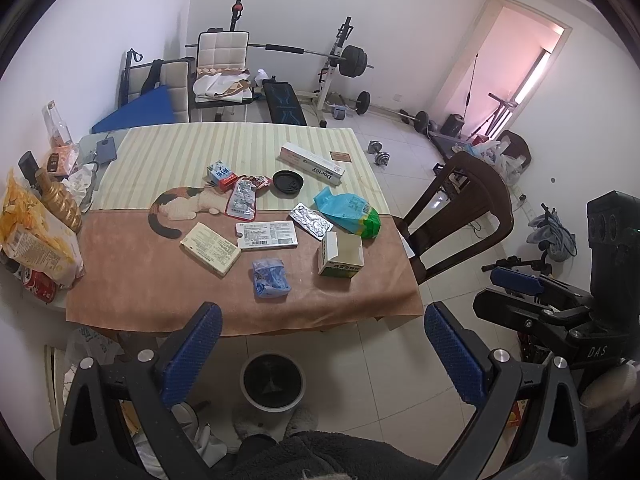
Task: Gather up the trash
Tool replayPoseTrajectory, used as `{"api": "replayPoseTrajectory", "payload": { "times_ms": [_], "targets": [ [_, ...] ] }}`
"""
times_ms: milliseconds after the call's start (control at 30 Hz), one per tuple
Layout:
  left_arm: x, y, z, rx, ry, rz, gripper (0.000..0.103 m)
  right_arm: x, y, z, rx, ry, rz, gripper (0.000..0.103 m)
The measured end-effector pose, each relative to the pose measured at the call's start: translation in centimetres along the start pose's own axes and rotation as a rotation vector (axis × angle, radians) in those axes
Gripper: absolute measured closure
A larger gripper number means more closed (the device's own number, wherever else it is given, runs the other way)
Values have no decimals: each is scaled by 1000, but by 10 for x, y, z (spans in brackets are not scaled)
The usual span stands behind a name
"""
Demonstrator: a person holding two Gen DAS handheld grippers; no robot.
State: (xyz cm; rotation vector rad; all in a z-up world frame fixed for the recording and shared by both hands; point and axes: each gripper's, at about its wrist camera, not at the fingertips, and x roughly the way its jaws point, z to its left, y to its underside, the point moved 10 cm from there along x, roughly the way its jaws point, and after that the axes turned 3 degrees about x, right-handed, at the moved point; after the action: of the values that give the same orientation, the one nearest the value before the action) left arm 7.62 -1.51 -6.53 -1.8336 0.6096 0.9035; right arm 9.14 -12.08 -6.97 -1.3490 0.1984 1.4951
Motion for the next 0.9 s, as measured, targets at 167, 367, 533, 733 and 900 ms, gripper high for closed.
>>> {"api": "replayPoseTrajectory", "payload": {
  "times_ms": [167, 367, 533, 733, 900],
  "targets": [
    [-3, -9, -2, 6, 10, 5, 0, 1, 1, 0, 0, -3, -3, 0],
    [8, -11, 17, 10, -42, 13, 0, 2, 1, -4, 7, 3, -5, 0],
    [41, -15, 67, 31, -248, 9, 0, 19, -18, -5, 46, 101, -30, 0],
    [123, -3, 123, 28, -392, 98, 0, 71, -22, -46, 114, 293, 34, 0],
    [211, 26, 145, -87, -384, 284, 0, 144, -21, -119, 263, 410, 92, 0]
  ]
}}
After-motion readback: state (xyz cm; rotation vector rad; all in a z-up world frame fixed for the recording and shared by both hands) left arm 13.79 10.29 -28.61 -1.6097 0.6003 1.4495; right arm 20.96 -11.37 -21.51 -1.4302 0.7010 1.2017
